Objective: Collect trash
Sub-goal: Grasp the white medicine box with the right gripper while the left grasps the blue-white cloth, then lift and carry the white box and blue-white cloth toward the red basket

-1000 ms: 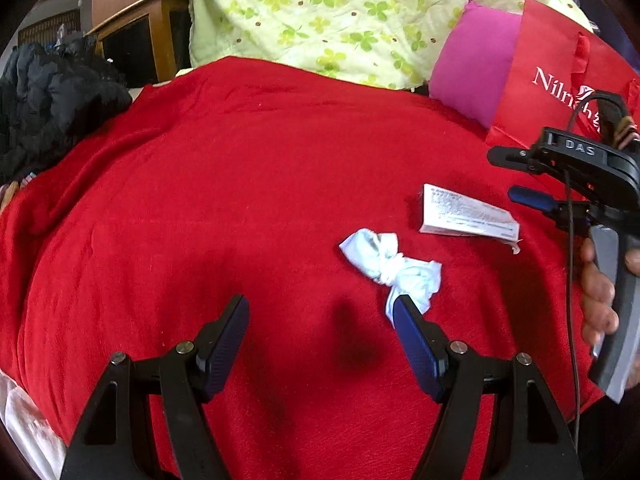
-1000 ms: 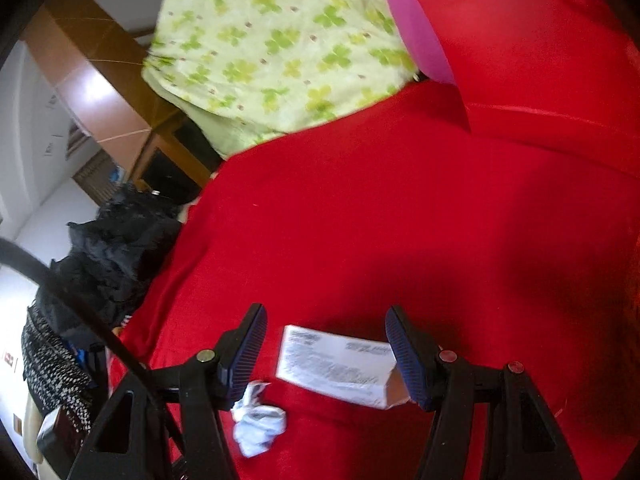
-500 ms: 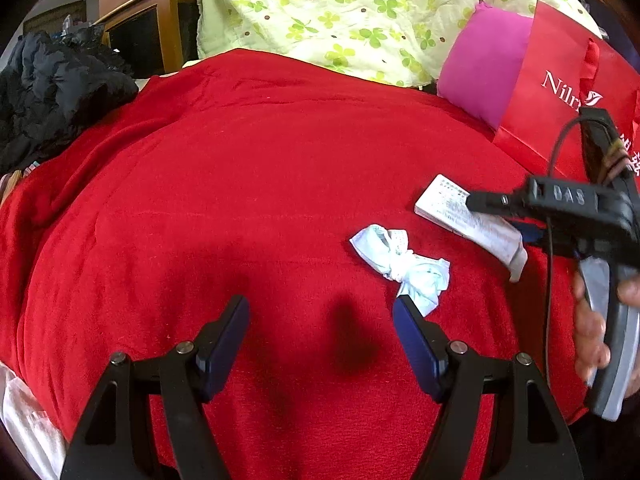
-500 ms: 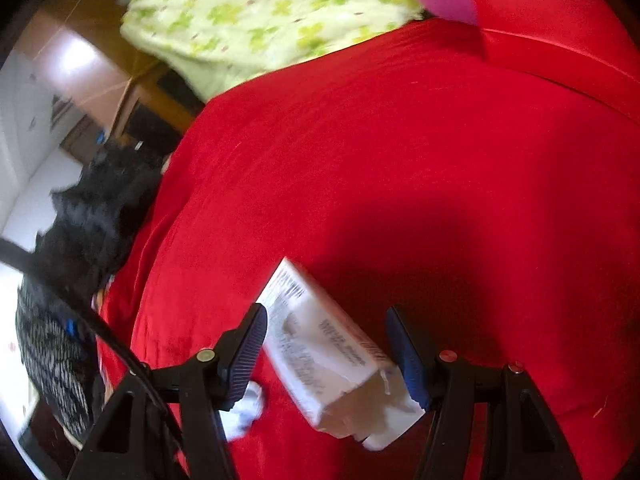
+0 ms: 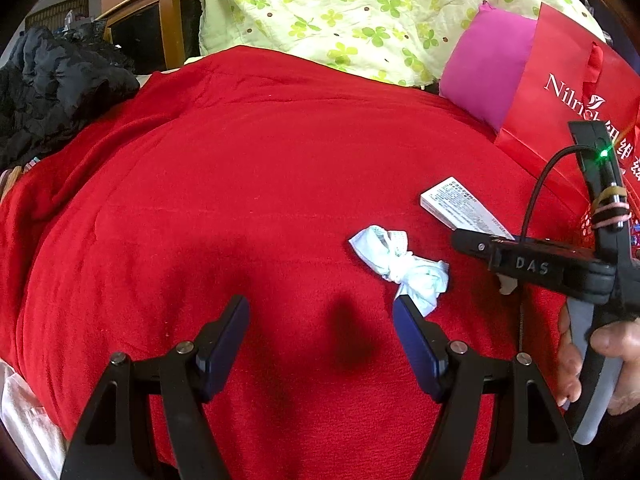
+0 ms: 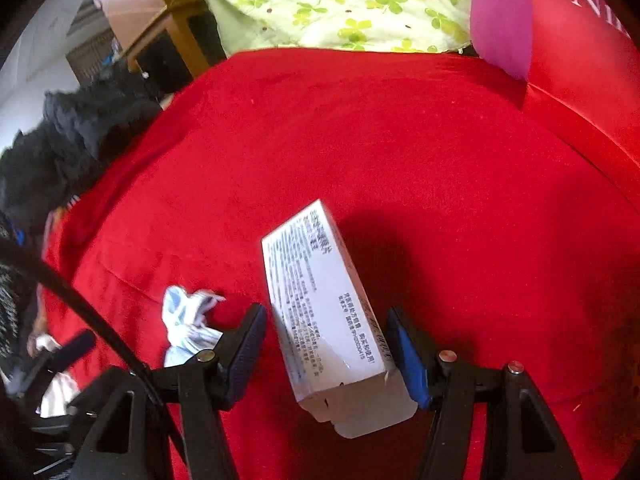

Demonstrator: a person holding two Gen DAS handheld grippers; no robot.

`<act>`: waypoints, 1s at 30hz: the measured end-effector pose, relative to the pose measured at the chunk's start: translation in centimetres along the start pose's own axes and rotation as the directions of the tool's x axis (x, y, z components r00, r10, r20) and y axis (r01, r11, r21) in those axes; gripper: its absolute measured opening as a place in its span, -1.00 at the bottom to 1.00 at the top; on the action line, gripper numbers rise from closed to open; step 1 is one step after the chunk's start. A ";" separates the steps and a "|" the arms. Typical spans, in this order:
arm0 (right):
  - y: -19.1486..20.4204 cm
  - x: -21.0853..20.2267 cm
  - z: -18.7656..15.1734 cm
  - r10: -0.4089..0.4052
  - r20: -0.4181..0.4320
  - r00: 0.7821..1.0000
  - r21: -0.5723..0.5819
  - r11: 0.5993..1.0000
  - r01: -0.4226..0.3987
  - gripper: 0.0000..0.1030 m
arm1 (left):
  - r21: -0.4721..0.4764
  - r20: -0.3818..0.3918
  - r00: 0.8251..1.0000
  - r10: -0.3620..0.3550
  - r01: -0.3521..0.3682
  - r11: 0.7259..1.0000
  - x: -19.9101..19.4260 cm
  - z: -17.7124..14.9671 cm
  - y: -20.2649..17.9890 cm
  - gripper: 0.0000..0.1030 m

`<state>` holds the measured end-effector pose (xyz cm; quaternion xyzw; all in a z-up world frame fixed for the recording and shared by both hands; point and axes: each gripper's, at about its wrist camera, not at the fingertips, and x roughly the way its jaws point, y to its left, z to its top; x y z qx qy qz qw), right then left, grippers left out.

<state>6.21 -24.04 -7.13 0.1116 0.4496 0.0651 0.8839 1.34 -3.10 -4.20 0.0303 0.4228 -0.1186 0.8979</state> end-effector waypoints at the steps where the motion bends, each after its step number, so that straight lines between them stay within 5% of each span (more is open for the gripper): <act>1: 0.2 0.0 0.0 -0.003 0.001 1.000 -0.010 1.000 0.003 0.03 | 0.001 -0.001 1.000 -0.003 0.003 1.000 0.0 0.0 -0.1 0.45; 14: -2.3 -4.3 0.3 0.011 0.135 0.991 0.087 0.996 -0.023 -0.09 | -0.017 -0.043 0.992 -0.119 0.118 0.993 1.4 1.4 -2.9 0.45; 23: -2.6 -5.9 0.3 0.013 0.176 0.984 0.085 0.996 -0.029 -0.09 | -0.123 -0.123 0.984 -0.130 0.115 0.986 5.2 1.7 -3.4 0.45; 30: -2.4 -6.4 0.4 0.019 0.198 0.980 0.069 0.997 -0.034 -0.09 | -0.142 -0.129 0.979 -0.157 0.138 0.980 5.8 1.2 -3.6 -0.16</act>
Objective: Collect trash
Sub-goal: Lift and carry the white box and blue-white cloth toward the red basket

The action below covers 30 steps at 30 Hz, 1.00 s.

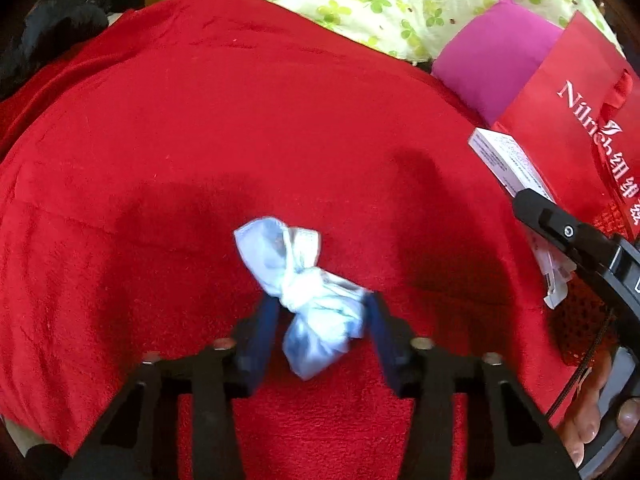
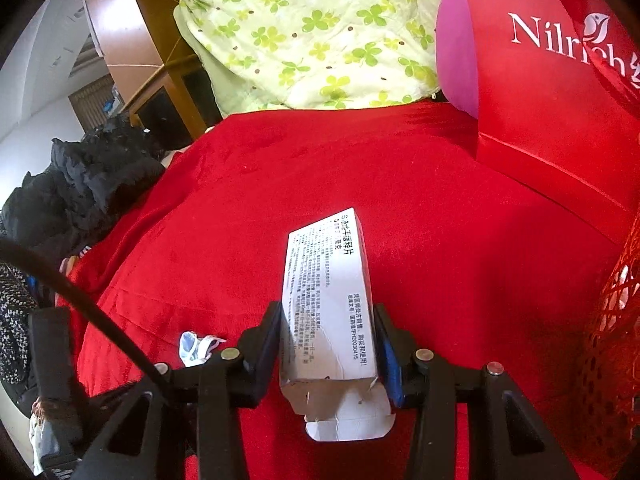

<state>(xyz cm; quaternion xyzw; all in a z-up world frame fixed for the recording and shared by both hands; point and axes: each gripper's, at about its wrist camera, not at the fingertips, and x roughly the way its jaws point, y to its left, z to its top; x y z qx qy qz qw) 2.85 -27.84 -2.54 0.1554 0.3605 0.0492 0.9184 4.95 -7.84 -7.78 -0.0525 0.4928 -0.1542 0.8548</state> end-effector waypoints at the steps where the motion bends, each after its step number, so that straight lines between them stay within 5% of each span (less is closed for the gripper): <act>1: 0.0 -0.1 0.0 0.003 0.004 1.000 -0.002 1.000 -0.003 -0.09 | 0.000 0.004 1.000 0.006 -0.006 1.000 -0.1 0.0 0.0 -0.20; 5: 0.2 -0.8 0.0 0.017 0.026 1.000 -0.009 1.000 -0.016 -0.09 | 0.001 0.038 0.999 0.016 -0.016 1.000 -1.3 -0.2 0.2 -0.38; 15: 0.9 -3.4 0.1 0.073 0.104 0.992 -0.037 0.997 -0.070 -0.09 | 0.071 0.184 0.981 0.061 -0.075 0.995 -6.7 -0.1 -0.5 -0.39; 30: -0.4 -9.3 0.1 0.100 0.248 0.964 -0.038 0.995 -0.093 -0.09 | 0.233 0.338 0.940 0.049 -0.134 0.963 -11.9 0.0 -6.4 -0.39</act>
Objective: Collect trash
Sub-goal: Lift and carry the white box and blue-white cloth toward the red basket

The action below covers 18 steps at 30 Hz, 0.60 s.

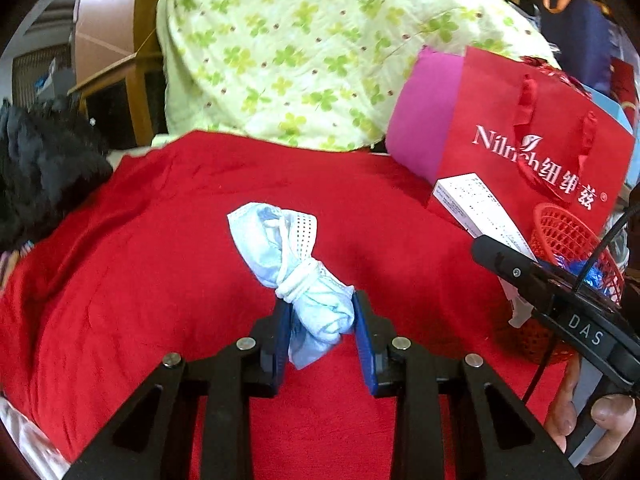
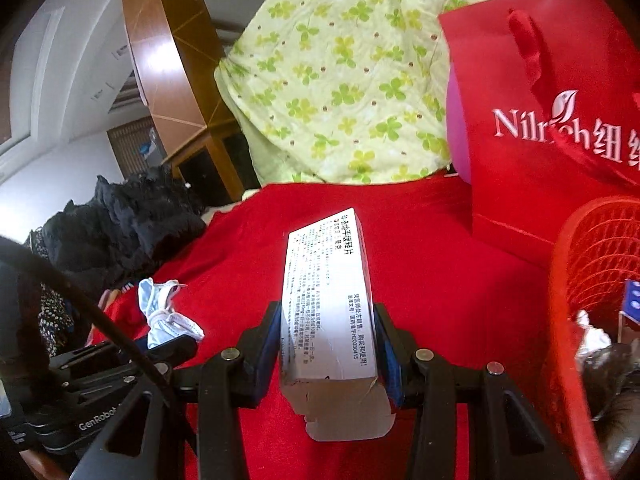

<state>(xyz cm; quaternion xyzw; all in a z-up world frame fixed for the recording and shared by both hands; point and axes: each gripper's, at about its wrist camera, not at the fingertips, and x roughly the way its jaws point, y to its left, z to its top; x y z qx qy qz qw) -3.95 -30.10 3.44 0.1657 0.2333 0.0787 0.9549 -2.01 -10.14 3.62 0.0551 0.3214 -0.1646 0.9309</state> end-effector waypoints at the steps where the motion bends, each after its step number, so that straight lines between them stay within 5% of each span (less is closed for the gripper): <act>1: -0.2 -0.4 0.1 -0.002 0.009 1.000 0.001 1.000 0.002 -0.09 | 0.014 0.009 1.000 0.006 -0.007 1.000 -0.3 0.3 -0.4 -0.39; 18: -2.4 -5.1 0.8 -0.037 0.116 0.992 0.030 0.999 0.034 -0.09 | 0.132 0.110 0.993 0.037 -0.051 0.990 -3.7 2.2 -4.8 -0.38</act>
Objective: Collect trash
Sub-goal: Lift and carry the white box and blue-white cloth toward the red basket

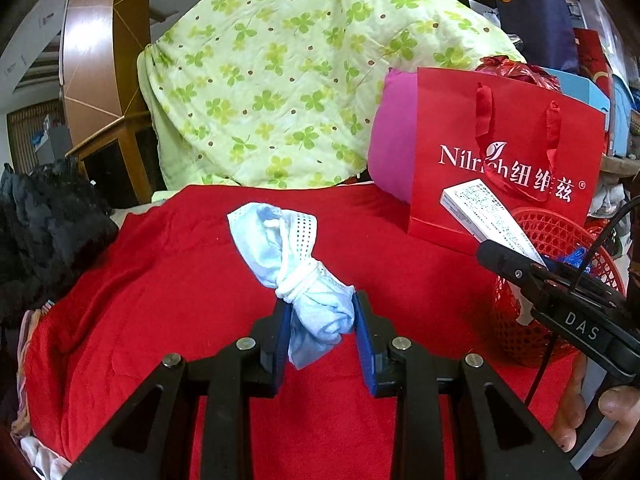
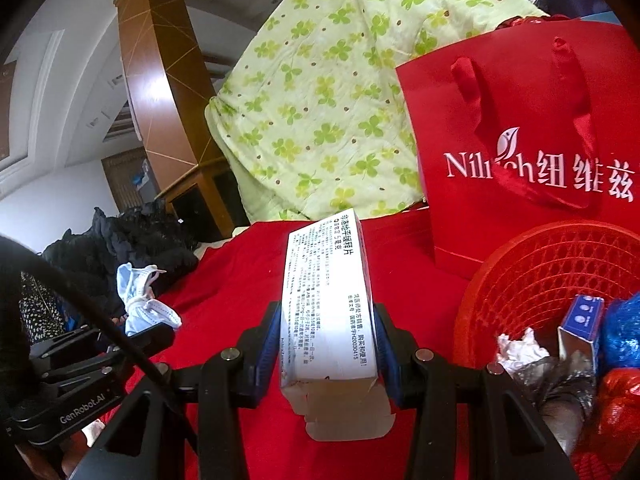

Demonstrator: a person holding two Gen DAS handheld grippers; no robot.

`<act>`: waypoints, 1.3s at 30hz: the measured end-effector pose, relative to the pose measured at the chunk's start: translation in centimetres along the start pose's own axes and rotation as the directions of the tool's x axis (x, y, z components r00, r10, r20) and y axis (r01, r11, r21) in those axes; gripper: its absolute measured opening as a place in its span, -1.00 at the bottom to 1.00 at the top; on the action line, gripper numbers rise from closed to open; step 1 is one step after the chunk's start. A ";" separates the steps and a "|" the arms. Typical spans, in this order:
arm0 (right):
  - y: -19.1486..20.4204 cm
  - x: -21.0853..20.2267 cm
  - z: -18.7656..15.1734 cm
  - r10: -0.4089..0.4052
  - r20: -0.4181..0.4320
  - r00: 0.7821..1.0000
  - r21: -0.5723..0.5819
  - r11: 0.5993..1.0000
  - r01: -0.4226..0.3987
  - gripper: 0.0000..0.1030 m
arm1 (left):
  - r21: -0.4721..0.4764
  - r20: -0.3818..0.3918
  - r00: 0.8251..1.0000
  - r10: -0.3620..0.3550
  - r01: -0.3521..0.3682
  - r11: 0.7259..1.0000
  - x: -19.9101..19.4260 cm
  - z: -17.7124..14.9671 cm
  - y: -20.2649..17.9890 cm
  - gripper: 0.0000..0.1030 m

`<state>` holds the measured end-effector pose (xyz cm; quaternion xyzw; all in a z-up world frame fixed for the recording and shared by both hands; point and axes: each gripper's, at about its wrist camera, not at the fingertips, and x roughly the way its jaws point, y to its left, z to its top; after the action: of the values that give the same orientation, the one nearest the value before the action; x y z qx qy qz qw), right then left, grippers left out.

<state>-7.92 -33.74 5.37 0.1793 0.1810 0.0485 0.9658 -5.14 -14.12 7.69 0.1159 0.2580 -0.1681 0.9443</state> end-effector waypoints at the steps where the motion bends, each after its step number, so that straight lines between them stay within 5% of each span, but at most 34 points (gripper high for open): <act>1: 0.0 -0.3 0.0 0.000 0.005 1.000 0.001 1.000 0.000 -0.09 | 0.006 0.003 1.000 0.002 -0.002 1.000 -0.1 0.1 -0.2 -0.38; 39: -2.8 -5.2 0.6 -0.049 0.107 0.993 0.044 0.998 0.044 -0.09 | 0.098 0.044 0.998 -0.045 0.041 0.994 -1.6 0.8 -4.6 -0.37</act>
<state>-12.51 -37.34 6.59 0.1975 0.1336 0.0125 0.9711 -7.79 -18.18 8.59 0.1519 0.2301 -0.2033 0.9395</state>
